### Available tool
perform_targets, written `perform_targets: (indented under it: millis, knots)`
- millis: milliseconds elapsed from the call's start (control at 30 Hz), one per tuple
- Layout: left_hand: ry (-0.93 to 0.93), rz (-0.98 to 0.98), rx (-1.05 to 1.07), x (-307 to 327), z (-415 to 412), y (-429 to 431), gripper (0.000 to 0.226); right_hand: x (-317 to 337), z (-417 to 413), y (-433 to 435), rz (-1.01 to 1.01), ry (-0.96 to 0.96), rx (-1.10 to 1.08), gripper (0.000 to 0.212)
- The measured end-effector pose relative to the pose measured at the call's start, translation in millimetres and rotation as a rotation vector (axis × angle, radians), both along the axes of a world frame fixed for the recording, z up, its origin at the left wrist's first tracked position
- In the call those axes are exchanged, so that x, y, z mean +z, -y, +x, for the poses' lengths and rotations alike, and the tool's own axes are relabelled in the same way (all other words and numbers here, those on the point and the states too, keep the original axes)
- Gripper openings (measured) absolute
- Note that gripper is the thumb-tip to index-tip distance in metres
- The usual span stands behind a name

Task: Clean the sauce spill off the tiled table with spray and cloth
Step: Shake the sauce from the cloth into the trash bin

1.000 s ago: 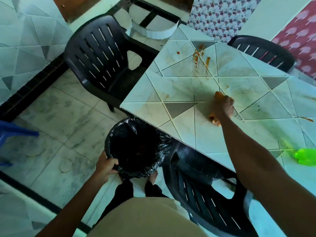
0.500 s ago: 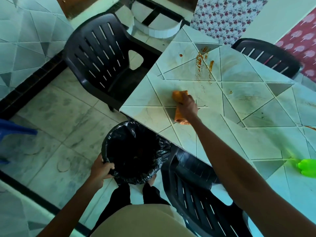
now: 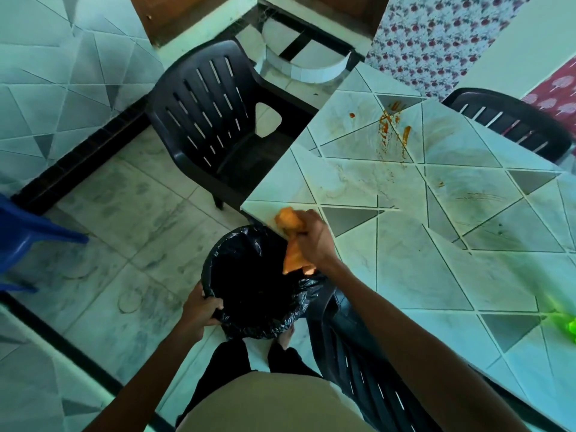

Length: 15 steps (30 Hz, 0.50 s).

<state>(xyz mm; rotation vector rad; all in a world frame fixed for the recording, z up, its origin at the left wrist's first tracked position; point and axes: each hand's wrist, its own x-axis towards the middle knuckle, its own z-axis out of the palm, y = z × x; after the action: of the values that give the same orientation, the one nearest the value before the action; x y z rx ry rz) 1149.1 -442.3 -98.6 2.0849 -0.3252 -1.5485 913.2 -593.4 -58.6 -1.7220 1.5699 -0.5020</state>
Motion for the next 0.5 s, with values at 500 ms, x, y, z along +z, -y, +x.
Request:
perform_targets:
  millis: [500]
  knots:
    - [-0.019,-0.004,-0.003,-13,71,16,0.071,1,30,69,0.053,-0.479,0.083,0.042]
